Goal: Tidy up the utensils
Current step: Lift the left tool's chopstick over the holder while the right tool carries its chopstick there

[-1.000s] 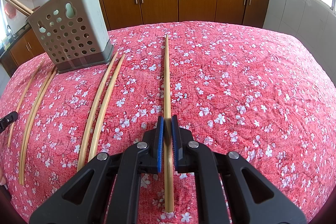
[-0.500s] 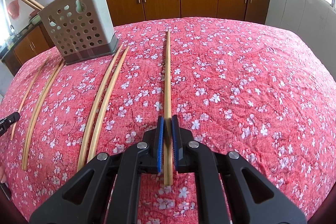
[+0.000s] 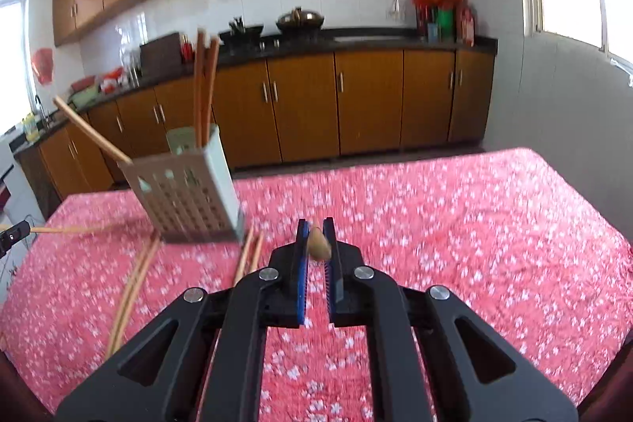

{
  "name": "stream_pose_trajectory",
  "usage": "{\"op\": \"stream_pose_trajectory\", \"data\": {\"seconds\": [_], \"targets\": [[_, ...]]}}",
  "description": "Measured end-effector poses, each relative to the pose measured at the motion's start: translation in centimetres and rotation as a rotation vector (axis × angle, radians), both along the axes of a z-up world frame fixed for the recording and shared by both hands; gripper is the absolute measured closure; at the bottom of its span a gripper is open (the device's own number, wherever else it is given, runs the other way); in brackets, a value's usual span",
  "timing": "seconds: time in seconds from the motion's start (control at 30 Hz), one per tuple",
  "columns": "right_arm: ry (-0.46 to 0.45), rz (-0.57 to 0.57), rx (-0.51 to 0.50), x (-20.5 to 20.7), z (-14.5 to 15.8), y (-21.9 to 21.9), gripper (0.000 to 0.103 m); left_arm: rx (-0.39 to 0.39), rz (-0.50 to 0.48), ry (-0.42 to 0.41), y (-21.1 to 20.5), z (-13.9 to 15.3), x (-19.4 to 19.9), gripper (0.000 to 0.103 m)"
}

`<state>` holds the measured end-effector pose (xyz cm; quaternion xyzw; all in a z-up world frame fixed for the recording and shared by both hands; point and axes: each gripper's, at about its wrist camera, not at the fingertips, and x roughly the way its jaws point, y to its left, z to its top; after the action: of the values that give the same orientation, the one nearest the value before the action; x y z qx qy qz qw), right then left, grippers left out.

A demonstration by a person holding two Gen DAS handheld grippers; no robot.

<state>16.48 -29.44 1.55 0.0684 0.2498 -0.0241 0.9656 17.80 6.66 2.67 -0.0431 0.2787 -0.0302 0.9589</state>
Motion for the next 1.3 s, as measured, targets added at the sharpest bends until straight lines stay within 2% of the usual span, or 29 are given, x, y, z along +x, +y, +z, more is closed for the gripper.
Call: {"op": "stream_pose_trajectory", "data": {"seconds": [0.13, 0.33, 0.6, 0.87, 1.03, 1.17, 1.3], "targets": [[-0.030, -0.007, 0.001, -0.1, 0.9, 0.1, 0.095, -0.001, 0.007, -0.035, 0.1, 1.4, 0.0, 0.095], [-0.037, -0.013, 0.009, 0.0, 1.4, 0.2, 0.095, 0.006, 0.008, -0.041, -0.3, 2.0, 0.1, 0.095], [-0.157, 0.062, 0.092, 0.0, 7.2, 1.0, 0.095, -0.005, -0.080, -0.149, -2.5, 7.0, -1.6, 0.095], [-0.303, 0.125, 0.106, -0.3, 11.7, 3.5, 0.095, -0.078, -0.172, -0.218, -4.9, 10.7, -2.3, 0.095], [-0.383, 0.101, 0.113, 0.9, 13.4, 4.4, 0.095, -0.106, -0.176, -0.279, -6.4, 12.9, -1.1, 0.095], [-0.432, 0.065, 0.132, 2.7, 14.1, 4.6, 0.095, -0.117, -0.143, -0.340, -7.4, 14.7, 0.7, 0.095], [-0.441, 0.040, 0.147, 4.4, 13.5, 5.1, 0.095, -0.093, -0.111, -0.368, -8.4, 14.6, 2.9, 0.095]]}}
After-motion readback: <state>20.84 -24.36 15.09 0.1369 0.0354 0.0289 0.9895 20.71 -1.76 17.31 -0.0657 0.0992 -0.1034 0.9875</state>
